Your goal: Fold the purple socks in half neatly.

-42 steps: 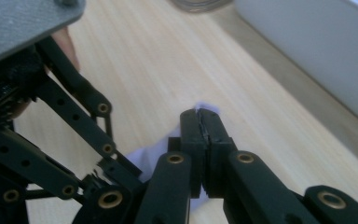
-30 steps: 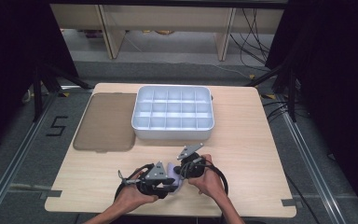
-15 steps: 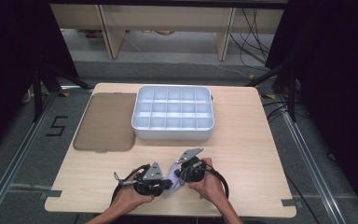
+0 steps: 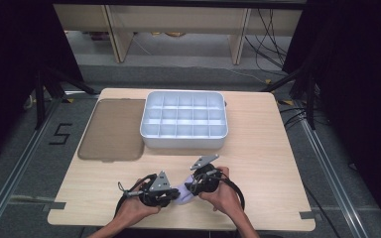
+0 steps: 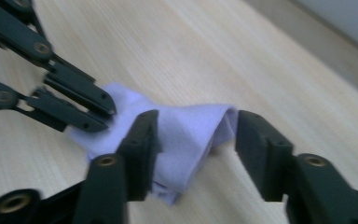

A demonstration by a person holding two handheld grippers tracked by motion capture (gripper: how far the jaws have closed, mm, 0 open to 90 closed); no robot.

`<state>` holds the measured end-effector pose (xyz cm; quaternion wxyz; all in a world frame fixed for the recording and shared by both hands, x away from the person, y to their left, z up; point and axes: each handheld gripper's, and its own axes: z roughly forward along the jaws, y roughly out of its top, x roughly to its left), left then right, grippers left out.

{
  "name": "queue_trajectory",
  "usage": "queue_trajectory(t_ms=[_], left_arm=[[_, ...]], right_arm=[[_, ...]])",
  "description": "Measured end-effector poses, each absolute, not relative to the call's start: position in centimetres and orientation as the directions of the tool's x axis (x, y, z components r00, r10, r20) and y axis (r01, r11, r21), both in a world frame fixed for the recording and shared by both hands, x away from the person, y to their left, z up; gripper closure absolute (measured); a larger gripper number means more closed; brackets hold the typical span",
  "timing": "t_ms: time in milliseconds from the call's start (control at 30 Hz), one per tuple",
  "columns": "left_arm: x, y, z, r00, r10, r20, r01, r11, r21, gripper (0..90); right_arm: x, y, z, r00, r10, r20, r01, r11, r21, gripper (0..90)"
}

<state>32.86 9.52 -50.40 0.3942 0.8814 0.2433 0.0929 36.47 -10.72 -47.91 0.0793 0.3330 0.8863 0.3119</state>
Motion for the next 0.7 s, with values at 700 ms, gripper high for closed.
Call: queue_trajectory(t_ms=[700], left_arm=[[32.9, 9.7, -50.6, 0.866, 0.495, -0.072, 0.371, -0.538, 0.757, 78.6]], right_arm=[[37.6, -11.8, -50.2, -0.743, 0.598, 0.302, 0.642, 0.509, 0.573, 59.6]])
